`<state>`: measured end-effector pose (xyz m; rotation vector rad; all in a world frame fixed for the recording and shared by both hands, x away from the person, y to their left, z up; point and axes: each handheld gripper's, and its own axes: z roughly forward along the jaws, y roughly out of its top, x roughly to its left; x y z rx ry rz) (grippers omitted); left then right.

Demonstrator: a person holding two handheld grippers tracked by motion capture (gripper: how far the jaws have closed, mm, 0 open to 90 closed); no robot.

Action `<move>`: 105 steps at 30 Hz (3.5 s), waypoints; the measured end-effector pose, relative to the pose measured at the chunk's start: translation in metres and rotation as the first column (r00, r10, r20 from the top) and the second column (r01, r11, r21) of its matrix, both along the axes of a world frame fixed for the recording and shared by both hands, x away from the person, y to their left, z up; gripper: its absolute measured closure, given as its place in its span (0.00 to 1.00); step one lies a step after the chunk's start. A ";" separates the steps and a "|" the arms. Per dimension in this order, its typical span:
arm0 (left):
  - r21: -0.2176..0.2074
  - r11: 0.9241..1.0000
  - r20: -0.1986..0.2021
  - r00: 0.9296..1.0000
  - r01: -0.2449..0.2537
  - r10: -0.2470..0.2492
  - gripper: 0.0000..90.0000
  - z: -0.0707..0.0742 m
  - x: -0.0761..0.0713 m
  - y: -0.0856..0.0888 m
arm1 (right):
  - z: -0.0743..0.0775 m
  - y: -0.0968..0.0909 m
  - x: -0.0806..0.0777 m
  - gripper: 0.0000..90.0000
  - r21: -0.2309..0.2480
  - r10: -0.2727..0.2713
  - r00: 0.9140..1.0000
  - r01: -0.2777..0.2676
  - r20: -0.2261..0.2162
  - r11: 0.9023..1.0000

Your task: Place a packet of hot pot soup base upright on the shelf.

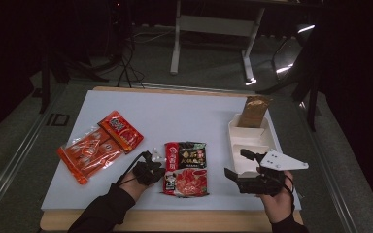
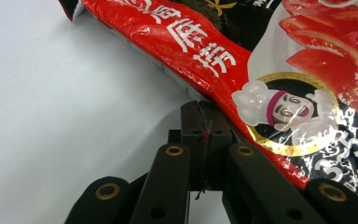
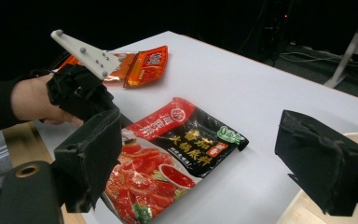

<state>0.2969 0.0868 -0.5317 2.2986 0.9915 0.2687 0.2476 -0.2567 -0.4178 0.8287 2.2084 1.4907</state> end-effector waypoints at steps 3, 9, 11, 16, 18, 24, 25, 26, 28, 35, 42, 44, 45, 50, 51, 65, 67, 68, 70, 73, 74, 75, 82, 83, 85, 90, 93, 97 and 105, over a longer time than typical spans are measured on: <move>-0.010 1.000 0.011 1.000 -0.010 0.010 1.00 0.007 0.001 0.003 | 0.000 0.000 -0.001 0.16 -0.009 -0.002 1.000 0.002 0.008 1.000; -0.044 0.998 0.046 0.998 -0.040 0.042 0.88 0.027 0.006 0.013 | 0.000 0.000 -0.002 0.16 -0.016 -0.004 1.000 0.004 0.013 1.000; -0.064 0.997 0.053 0.997 -0.047 0.051 0.84 0.034 0.009 0.017 | 0.000 0.001 -0.001 0.16 -0.023 -0.002 1.000 0.002 0.013 1.000; -0.116 0.992 0.058 0.996 -0.054 0.061 0.74 0.045 0.022 0.019 | -0.001 0.003 -0.002 0.16 -0.031 0.005 1.000 -0.005 0.012 1.000; -0.130 0.989 0.057 0.996 -0.067 0.075 0.68 0.046 0.028 0.017 | -0.001 0.004 -0.002 0.16 -0.030 0.009 1.000 -0.009 0.013 1.000; -0.139 0.987 0.022 0.996 -0.081 0.085 0.51 0.041 0.049 0.009 | -0.004 0.006 -0.002 0.16 -0.040 0.020 1.000 -0.019 0.014 0.999; -0.124 0.989 0.020 0.996 -0.081 0.084 0.48 0.039 0.052 0.007 | -0.004 0.006 -0.002 0.16 -0.041 0.024 1.000 -0.023 0.011 0.999; -0.112 0.990 0.019 0.996 -0.088 0.091 0.47 0.038 0.055 0.005 | -0.005 0.007 -0.002 0.16 -0.043 0.026 1.000 -0.025 0.011 0.999; -0.105 0.990 0.015 0.995 -0.097 0.099 0.45 0.034 0.060 0.002 | -0.005 0.008 -0.003 0.16 -0.047 0.029 1.000 -0.028 0.012 0.998; -0.107 0.984 -0.010 0.990 -0.142 0.142 0.44 0.019 0.081 -0.002 | -0.008 0.010 -0.002 0.16 -0.050 0.042 0.999 -0.041 0.008 0.998; -0.121 0.983 -0.057 0.989 -0.140 0.134 0.45 0.007 0.093 -0.005 | -0.009 0.010 -0.002 0.16 -0.051 0.045 0.999 -0.045 0.001 0.998; -0.119 0.984 -0.078 0.989 -0.133 0.124 0.46 0.005 0.094 -0.006 | -0.010 0.010 -0.002 0.16 -0.050 0.046 0.999 -0.046 0.001 0.998; -0.110 0.985 -0.085 0.989 -0.130 0.121 0.48 0.003 0.095 -0.008 | -0.010 0.010 -0.001 0.16 -0.050 0.047 0.999 -0.047 0.000 0.998; -0.079 0.990 -0.118 0.987 -0.120 0.110 0.59 0.000 0.094 -0.015 | -0.010 0.010 -0.001 0.16 -0.051 0.047 0.999 -0.047 -0.002 0.998; -0.081 0.989 -0.133 0.985 -0.125 0.113 0.62 0.000 0.094 -0.016 | -0.010 0.010 -0.001 0.16 -0.052 0.048 0.999 -0.048 -0.003 0.998; -0.071 0.992 -0.095 0.990 -0.108 0.101 0.95 0.009 0.089 -0.025 | -0.011 0.010 0.001 0.16 -0.056 0.045 0.999 -0.046 -0.006 0.997; -0.103 0.989 -0.099 0.990 -0.105 0.095 0.97 0.011 0.088 -0.022 | -0.011 0.010 0.001 0.16 -0.053 0.047 0.999 -0.047 -0.005 0.998; -0.113 0.989 -0.091 0.992 -0.094 0.084 0.97 0.014 0.087 -0.021 | -0.011 0.010 0.001 0.16 -0.056 0.043 0.999 -0.042 0.001 0.998; -0.117 0.989 -0.078 0.994 -0.091 0.082 0.97 0.018 0.085 -0.021 | -0.011 0.009 0.001 0.16 -0.055 0.039 0.999 -0.038 0.009 0.998; -0.147 0.986 -0.046 0.996 -0.079 0.073 0.97 0.030 0.078 -0.020 | -0.010 0.008 0.001 0.18 -0.054 0.033 0.999 -0.031 0.028 0.998; -0.158 0.985 -0.037 0.997 -0.075 0.070 0.97 0.033 0.076 -0.019 | -0.010 0.008 0.001 0.18 -0.050 0.033 0.999 -0.031 0.035 0.998; -0.162 0.984 -0.026 0.997 -0.072 0.068 0.97 0.036 0.074 -0.019 | -0.009 0.008 0.001 0.18 -0.048 0.031 0.999 -0.029 0.042 0.998; -0.232 0.972 0.029 0.999 -0.030 0.038 0.97 0.060 0.057 -0.019 | -0.002 0.003 0.000 0.16 -0.054 0.005 0.996 0.000 0.094 0.999; -0.244 0.969 0.035 0.999 -0.026 0.036 0.97 0.062 0.055 -0.020 | -0.001 0.002 -0.001 0.16 -0.056 -0.001 0.996 0.006 0.088 0.998; -0.260 0.966 0.051 0.998 -0.011 0.025 0.97 0.070 0.049 -0.021 | 0.000 0.001 -0.001 0.16 -0.050 -0.016 0.998 0.020 0.069 0.999; -0.293 0.956 0.090 0.996 0.022 0.005 0.97 0.083 0.035 -0.024 | 0.000 0.001 0.000 0.12 -0.018 -0.007 1.000 0.007 -0.008 1.000; -0.307 0.951 0.112 0.994 0.039 -0.005 0.97 0.089 0.026 -0.025 | 0.001 0.002 -0.002 0.12 -0.019 -0.002 1.000 0.002 -0.006 1.000; -0.325 0.943 0.141 0.990 0.072 -0.027 0.97 0.097 0.014 -0.025 | 0.003 0.003 -0.006 0.15 -0.024 -0.016 1.000 0.017 0.024 1.000; -0.361 0.924 0.200 0.978 0.124 -0.053 0.98 0.114 -0.007 -0.030 | 0.006 0.001 -0.006 0.25 -0.035 -0.035 0.999 0.036 0.020 0.999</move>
